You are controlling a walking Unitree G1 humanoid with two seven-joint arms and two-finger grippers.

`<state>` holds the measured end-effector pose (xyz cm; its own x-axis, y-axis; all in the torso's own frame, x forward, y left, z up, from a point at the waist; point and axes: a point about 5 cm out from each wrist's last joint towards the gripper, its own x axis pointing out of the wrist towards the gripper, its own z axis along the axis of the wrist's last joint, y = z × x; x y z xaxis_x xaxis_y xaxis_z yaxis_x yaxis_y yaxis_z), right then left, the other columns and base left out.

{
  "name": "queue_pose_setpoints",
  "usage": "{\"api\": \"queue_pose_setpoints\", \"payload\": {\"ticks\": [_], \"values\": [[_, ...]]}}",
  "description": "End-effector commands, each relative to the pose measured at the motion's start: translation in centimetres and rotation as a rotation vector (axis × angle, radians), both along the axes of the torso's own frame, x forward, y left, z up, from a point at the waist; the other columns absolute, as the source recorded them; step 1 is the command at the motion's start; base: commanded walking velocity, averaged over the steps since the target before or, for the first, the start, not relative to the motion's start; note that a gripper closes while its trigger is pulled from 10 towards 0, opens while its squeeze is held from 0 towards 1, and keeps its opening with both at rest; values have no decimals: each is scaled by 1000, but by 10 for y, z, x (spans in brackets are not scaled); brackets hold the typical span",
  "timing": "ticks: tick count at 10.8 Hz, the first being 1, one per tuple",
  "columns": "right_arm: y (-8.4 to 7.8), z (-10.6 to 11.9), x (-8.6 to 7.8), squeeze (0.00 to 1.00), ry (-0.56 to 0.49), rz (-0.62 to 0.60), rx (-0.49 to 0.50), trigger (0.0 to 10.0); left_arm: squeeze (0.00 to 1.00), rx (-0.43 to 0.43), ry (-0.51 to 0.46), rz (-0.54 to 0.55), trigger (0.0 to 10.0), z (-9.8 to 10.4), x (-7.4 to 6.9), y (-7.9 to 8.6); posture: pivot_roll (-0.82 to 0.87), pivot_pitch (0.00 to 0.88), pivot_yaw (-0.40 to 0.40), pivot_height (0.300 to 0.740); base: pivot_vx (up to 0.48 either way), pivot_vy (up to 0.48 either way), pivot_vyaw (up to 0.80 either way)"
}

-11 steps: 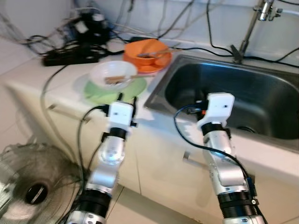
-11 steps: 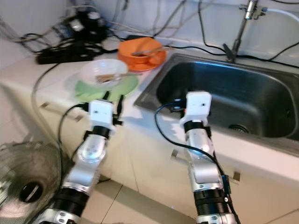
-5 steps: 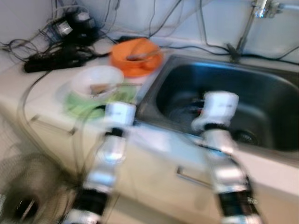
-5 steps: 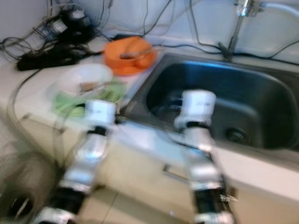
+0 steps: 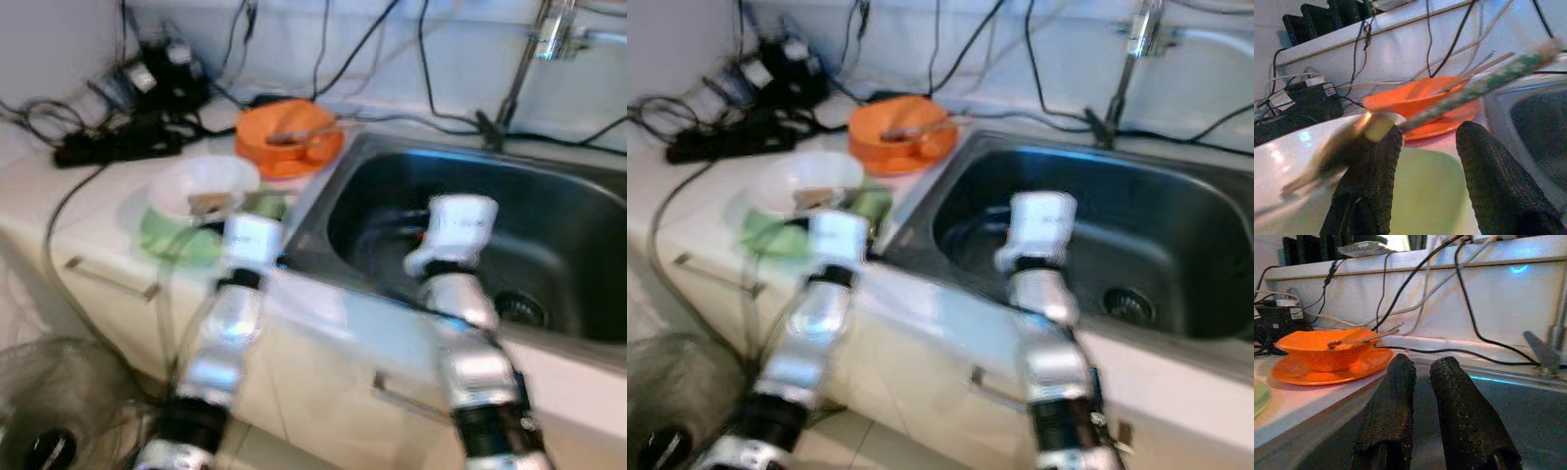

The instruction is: Kitchen organization

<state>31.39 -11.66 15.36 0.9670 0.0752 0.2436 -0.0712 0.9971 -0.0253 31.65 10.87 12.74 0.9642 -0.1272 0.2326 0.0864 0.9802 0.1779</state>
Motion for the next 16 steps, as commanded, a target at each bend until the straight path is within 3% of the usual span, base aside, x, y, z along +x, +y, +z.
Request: {"api": "queue_pose_setpoints", "payload": {"ticks": [1,9,14,16], "values": [[-9,3,1,0,-6,-23,2,10000,0,-6,-6,-41,10000,0,-2,-11,40,0,68,740,0,0,0],[-4,-1,2,0,3,-10,11,10000,0,55,3,-116,10000,-10,-19,-19,53,0,78,740,0,0,0],[2,-5,2,0,11,10,19,10000,0,163,-22,-116,10000,-13,-33,-12,70,0,84,740,0,0,0],[4,-4,5,0,10,15,17,10000,0,257,-66,-174,10000,-4,-26,-25,62,0,81,740,0,0,0]]}}
